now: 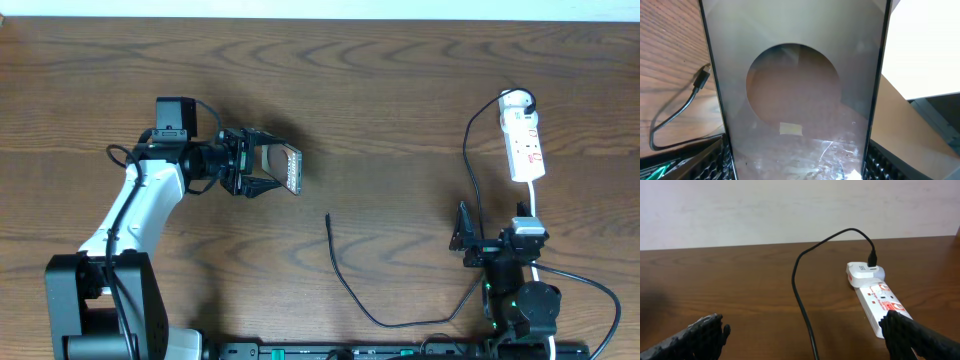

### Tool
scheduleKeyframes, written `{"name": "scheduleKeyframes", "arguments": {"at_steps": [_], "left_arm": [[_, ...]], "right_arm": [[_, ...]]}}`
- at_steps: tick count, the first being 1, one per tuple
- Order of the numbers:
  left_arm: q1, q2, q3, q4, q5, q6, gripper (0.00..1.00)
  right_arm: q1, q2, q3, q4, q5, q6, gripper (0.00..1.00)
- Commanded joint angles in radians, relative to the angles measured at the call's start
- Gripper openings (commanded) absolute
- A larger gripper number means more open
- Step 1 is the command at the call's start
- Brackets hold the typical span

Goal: Plug charger to phone and switch on socket

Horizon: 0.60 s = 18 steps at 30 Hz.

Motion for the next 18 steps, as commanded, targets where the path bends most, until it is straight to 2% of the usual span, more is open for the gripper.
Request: {"name": "scheduleKeyframes", "arguments": {"at_steps": [1, 6, 8, 11, 18], "left_arm": [[0.004, -0.027, 0.004, 0.006, 0.02, 0.018, 0.07], [0.004, -0.027, 0.004, 0.006, 0.02, 0.018, 0.08], [0.004, -0.027, 0.004, 0.006, 0.02, 0.018, 0.07], [0.004, -0.027, 0.004, 0.006, 0.02, 0.018, 0.08], [0.004, -0.027, 0.004, 0.006, 0.019, 0.018, 0.07]], "right_arm": [[-0.007, 0.0, -0.001, -0.003, 0.021, -0.009, 0.99], [-0.007, 0.0, -0.001, 0.035, 0.008, 0.005, 0.99], [-0.007, 0.0, 0.0, 0.069, -0.106, 0.019, 0.99], [-0.007, 0.0, 0.009, 0.064, -0.178, 0.027, 0.99], [-0.007, 0.072, 0.139, 0.01, -0.271, 0.138, 0.99]]}}
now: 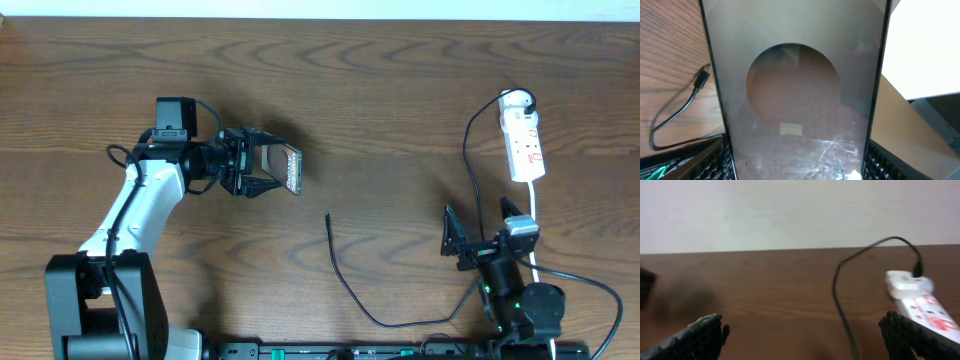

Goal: Plug charger to phone and switch on socket

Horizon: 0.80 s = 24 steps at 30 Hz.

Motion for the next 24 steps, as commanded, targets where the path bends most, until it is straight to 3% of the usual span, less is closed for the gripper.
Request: {"name": "scheduleKeyframes", "arguments": {"at_steps": [1, 7, 14, 17, 21, 24], "left_arm": [[0.004, -0.027, 0.004, 0.006, 0.02, 0.018, 0.08], [0.004, -0.027, 0.004, 0.006, -0.002, 0.023, 0.07], [0.004, -0.027, 0.004, 0.005, -0.082, 0.037, 0.07], [0.004, -0.027, 0.004, 0.005, -0.137, 0.037, 0.07], [0.004, -0.027, 0.004, 0.005, -0.189, 0.036, 0.07], [0.004, -0.027, 0.004, 0.0, -0.255, 0.036, 0.07]], "right_arm": [[-0.007, 0.079, 0.128, -0.007, -0.101, 0.087, 0.99], [-0.007, 0.353, 0.331, -0.045, -0.257, 0.094, 0.99], [-0.006, 0.795, 0.613, -0.047, -0.725, 0.154, 0.99], [0.002, 1.021, 0.732, -0.042, -0.936, 0.227, 0.99], [0.047, 1.195, 0.788, -0.009, -1.035, 0.322, 0.99], [0.119, 1.335, 0.792, 0.13, -1.086, 0.499, 0.99]]}}
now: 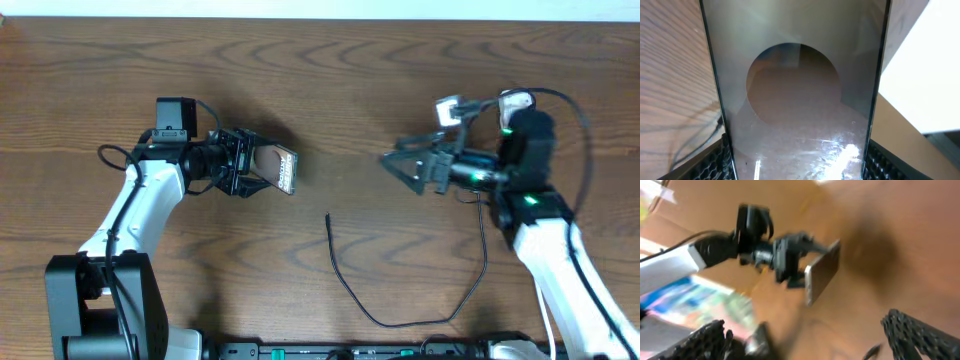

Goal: Plug charger to phone and switch on socket

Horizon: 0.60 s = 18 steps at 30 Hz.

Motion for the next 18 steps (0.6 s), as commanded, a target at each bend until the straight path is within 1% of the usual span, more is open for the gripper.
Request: {"name": "scheduleKeyframes", "arguments": {"at_steps": [1, 3, 5, 7, 11, 14, 17, 18], "left_arm": [[0.004, -0.026, 0.005, -0.006, -0.087, 0.014, 0.07], [0.004, -0.026, 0.005, -0.021, -0.126, 0.014, 0.07], [0.004, -0.026, 0.005, -0.044, -0.172, 0.014, 0.08], [0.004, -0.026, 0.005, -0.068, -0.2, 0.013, 0.07], [0.004, -0.026, 0.005, -0.085, -0.214, 0.006, 0.07], [0.004, -0.026, 0.005, -0.085, -0.229, 0.006, 0.07], [0.004, -0.026, 0.005, -0.109, -0.296, -0.006, 0.07], [0.004, -0.026, 0.005, -0.122, -0.321, -0.011, 0.07]], "right_arm": [[0.087, 0.122, 0.023, 0.123, -0.139, 0.243, 0.99], [0.137, 0.172, 0.023, 0.206, -0.139, 0.281, 0.99], [0.196, 0.21, 0.023, 0.288, -0.127, 0.289, 0.99], [0.261, 0.237, 0.023, 0.357, -0.062, 0.288, 0.99], [0.326, 0.24, 0.022, 0.357, 0.095, 0.291, 0.99], [0.354, 0.24, 0.022, 0.357, 0.127, 0.295, 0.99], [0.362, 0.24, 0.022, 0.346, 0.148, 0.297, 0.99], [0.362, 0.24, 0.022, 0.323, 0.17, 0.321, 0.99]]}}
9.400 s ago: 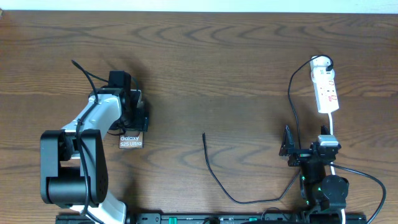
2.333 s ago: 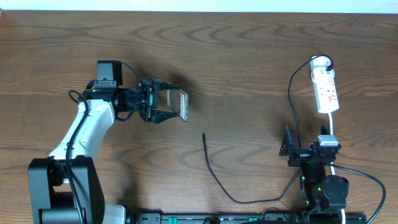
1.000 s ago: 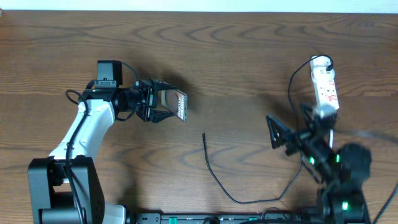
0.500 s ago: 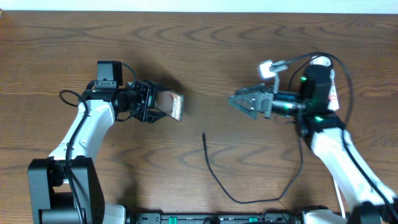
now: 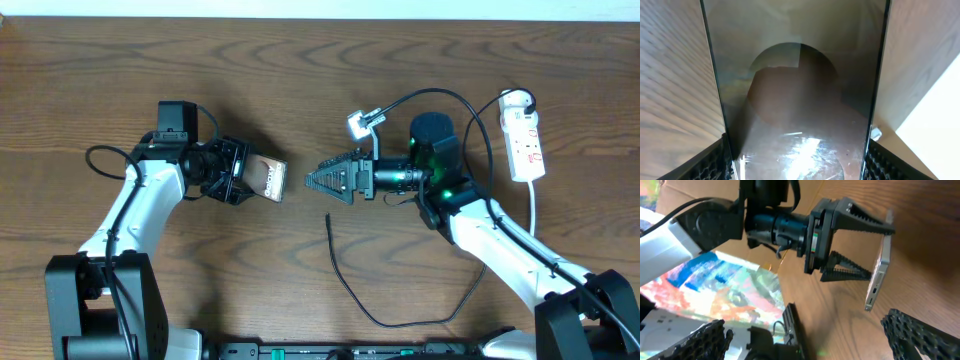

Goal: Plug charger to phone and switch on socket
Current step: 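Move the right gripper's connector toward the phone's bottom port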

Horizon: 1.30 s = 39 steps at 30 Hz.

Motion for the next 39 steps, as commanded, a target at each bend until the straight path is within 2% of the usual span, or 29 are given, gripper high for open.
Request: {"name": "scheduleKeyframes", "arguments": {"at_steps": [1, 4, 11, 19, 27, 39], "left_arm": [[0.004, -0.026, 0.005, -0.037, -0.095, -0.018, 0.07], [0.004, -0.026, 0.005, -0.057, -0.127, -0.028, 0.08], [0.002, -0.026, 0.005, -0.063, -0.126, -0.087, 0.08], [-0.048, -0.026, 0.005, -0.08, -0.092, -0.167, 0.07], [-0.09, -0.026, 0.005, -0.088, -0.088, -0.167, 0.07], [-0.099, -0.026, 0.005, -0.113, -0.088, -0.194, 0.07]], "right_arm": [[0.008, 0.007, 0.017, -0.043, 0.087, 0.05, 0.99], [0.008, 0.007, 0.017, -0.197, 0.225, 0.121, 0.99], [0.019, 0.027, 0.017, -0.23, 0.335, 0.166, 0.99], [0.127, 0.158, 0.017, -0.124, 0.392, 0.195, 0.99], [0.154, 0.299, 0.017, 0.062, 0.259, 0.18, 0.99], [0.202, 0.309, 0.017, 0.077, 0.267, 0.108, 0.99]]}}
